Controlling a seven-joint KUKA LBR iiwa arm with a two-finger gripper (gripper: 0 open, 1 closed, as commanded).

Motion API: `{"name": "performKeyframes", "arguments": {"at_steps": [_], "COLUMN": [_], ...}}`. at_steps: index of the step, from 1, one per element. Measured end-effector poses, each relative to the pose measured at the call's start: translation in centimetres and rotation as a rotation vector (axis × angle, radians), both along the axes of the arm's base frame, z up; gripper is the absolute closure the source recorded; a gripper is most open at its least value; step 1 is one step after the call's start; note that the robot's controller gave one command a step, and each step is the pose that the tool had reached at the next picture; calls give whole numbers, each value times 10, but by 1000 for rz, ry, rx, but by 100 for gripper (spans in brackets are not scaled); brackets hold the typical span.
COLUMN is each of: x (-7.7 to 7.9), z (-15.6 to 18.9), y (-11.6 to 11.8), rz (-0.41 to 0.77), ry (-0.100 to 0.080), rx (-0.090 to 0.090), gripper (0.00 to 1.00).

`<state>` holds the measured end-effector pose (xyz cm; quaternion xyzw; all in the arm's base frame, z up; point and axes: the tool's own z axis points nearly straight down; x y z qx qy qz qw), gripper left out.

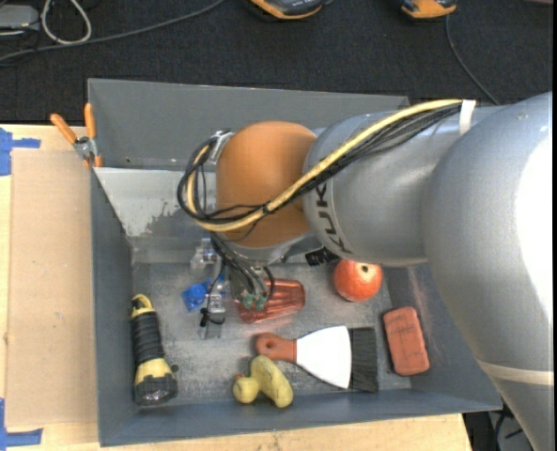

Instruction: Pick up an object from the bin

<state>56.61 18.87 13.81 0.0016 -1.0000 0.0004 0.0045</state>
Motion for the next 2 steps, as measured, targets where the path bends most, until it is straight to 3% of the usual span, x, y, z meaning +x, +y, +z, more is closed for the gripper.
{"name": "performKeyframes", "arguments": {"at_steps": [1,2], "x": [2,36], "z": [5,-50], "y": [-1,-29], "rz": [-5,153], "ry": [-7,-13], "rx": [1,4], "gripper": [0,0]}}
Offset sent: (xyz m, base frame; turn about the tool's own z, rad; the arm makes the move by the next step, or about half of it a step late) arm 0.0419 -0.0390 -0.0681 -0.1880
